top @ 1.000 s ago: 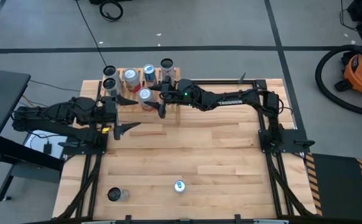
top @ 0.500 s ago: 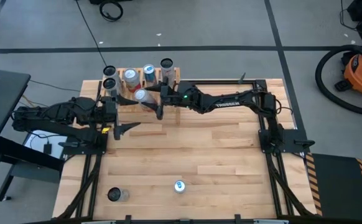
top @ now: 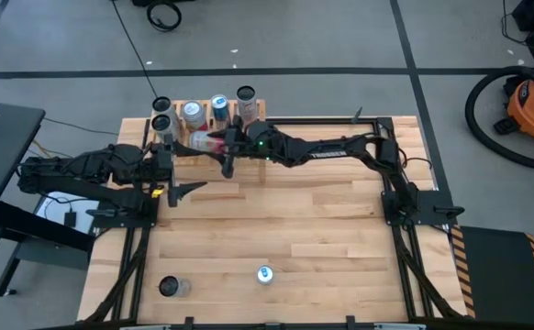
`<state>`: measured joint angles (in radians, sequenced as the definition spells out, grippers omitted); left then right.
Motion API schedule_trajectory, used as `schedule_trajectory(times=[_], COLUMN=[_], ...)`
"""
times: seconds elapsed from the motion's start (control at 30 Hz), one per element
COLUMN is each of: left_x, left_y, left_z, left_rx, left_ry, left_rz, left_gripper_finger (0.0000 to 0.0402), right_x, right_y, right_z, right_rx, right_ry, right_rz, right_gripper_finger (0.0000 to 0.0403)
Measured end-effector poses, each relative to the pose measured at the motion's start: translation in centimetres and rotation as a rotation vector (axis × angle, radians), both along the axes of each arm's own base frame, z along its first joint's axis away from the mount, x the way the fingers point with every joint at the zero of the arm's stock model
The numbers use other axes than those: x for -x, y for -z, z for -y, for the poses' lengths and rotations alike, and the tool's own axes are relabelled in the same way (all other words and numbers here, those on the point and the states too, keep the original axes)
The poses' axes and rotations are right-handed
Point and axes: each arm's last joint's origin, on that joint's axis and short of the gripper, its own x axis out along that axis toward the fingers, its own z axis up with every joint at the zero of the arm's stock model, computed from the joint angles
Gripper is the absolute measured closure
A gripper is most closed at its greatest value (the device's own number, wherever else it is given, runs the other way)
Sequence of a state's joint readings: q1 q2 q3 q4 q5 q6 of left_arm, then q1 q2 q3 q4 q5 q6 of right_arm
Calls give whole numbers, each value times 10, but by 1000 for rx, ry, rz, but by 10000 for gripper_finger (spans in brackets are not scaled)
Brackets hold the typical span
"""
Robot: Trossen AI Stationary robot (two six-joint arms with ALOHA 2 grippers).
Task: Place canned beverage on shelf
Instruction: Put the pink white soda can on the shelf aligned with the other pink white soda can
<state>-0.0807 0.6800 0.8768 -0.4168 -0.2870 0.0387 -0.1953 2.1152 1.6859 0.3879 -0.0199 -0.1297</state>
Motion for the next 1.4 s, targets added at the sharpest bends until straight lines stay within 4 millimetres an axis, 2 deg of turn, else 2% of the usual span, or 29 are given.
schedule_trajectory(times=[0.53,0.9,1.0,1.13,1.27,1.4], left_x=[0,0,0,2,4,6], left_y=[0,0,1,4,4,5], left_z=[0,0,0,-1,-2,-2], left_rx=[1,28,73,65,64,58], left_ry=[0,-6,-16,-52,-64,-67], left_rz=[-2,6,9,-27,-32,-44], left_gripper_finger=[5,5,5,5,5,5], right_x=[3,2,2,1,0,1], right_y=[-10,-9,-9,-8,9,9], right_z=[-10,-16,-16,-15,-13,-15], right_rx=[8,224,211,77,75,72], right_ry=[-68,-15,-14,-15,10,29], right_rz=[5,-43,-50,-106,-208,-231], right_gripper_finger=[130,55,35,18,14,15])
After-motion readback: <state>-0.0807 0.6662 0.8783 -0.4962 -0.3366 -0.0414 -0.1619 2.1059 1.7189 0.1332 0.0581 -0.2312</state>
